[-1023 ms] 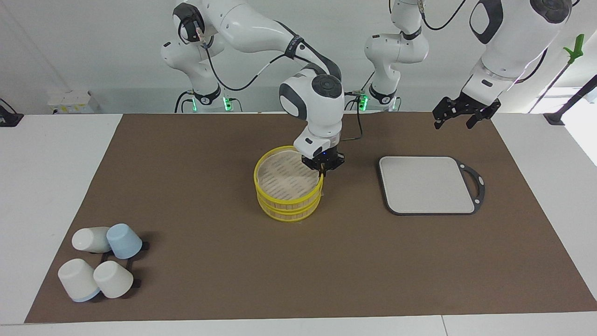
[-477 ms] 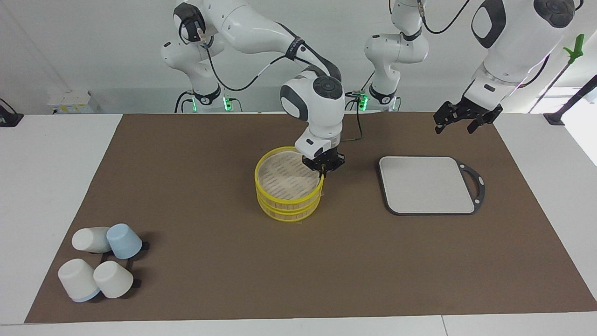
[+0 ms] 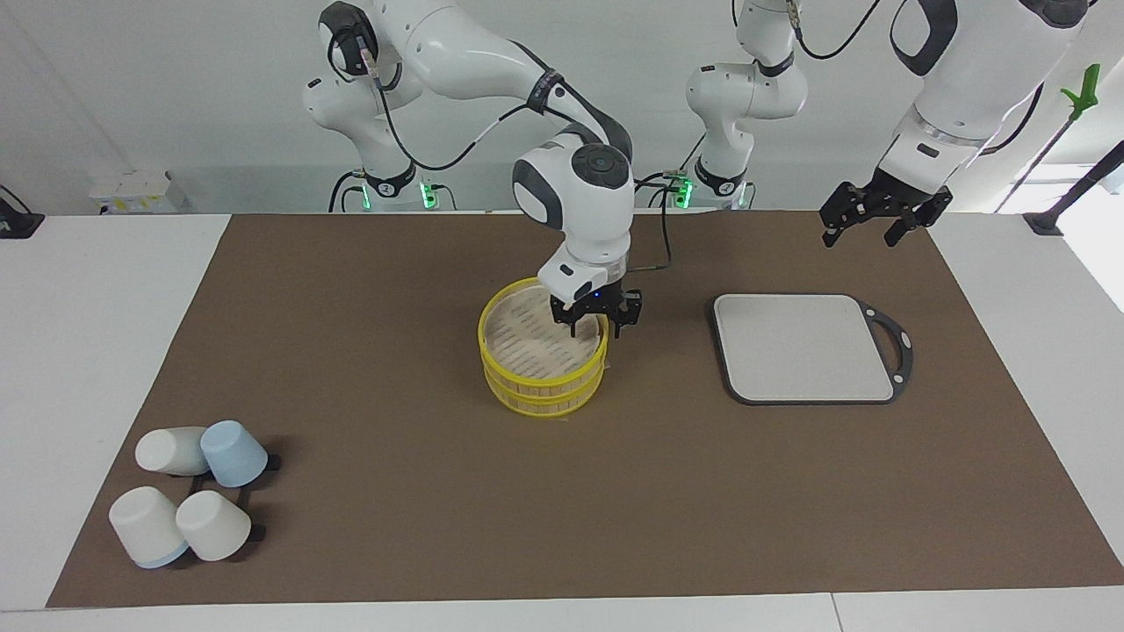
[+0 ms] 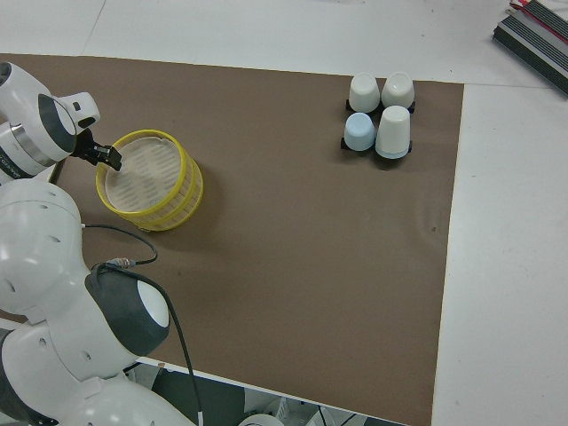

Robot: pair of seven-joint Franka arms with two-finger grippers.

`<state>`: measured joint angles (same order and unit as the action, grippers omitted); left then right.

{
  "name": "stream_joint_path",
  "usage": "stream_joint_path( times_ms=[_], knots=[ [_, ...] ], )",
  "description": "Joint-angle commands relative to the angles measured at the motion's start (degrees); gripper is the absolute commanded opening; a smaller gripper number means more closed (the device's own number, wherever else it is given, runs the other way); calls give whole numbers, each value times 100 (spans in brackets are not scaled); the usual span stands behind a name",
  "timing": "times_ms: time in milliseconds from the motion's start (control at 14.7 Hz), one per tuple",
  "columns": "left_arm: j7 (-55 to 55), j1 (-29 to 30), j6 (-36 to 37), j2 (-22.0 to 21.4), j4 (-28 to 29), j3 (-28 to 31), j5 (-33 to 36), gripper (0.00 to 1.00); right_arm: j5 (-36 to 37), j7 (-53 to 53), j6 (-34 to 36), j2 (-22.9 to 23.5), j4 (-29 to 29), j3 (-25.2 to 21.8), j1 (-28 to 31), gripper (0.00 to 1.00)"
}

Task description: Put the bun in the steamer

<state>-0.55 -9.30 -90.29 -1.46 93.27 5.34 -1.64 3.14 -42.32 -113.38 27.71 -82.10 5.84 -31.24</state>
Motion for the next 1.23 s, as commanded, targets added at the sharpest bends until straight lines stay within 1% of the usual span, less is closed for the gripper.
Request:
stream_joint_path(
  times_ms=[0, 205, 273, 477, 614, 750, 886, 1023, 1159],
  knots=[
    [11, 59, -24, -39, -2, -15, -82, 100, 11, 1081, 438, -511, -113, 57, 608, 100],
    [11, 59, 81, -39, -11, 2, -65, 100, 11, 2558, 1009, -854, -175, 48, 1232, 100],
    [20, 68, 195, -48, -11, 20, -65, 100, 11, 2954, 1185, -960, -166, 57, 1591, 100],
    [20, 68, 222, -48, -20, 37, -65, 100, -24, 3790, 1546, -1346, -183, 66, 2418, 100],
    [20, 68, 257, -48, -20, 46, -65, 100, -50, 4029, 1888, -1601, -201, 66, 2718, 100],
    [20, 68, 257, -48, -20, 46, -65, 100, -59, 4239, 2135, -1891, -367, 66, 2974, 100],
    [20, 68, 266, -48, -20, 46, -65, 100, -59, 4337, 2127, -2216, -683, 57, 3158, 100],
    [20, 68, 275, -48, -20, 46, -65, 100, -59, 4346, 2206, -2357, -728, 66, 3299, 100],
    [20, 60, 284, -48, -20, 37, -73, 100, -59, 4346, 2224, -2542, -903, 57, 3326, 100]
  ],
)
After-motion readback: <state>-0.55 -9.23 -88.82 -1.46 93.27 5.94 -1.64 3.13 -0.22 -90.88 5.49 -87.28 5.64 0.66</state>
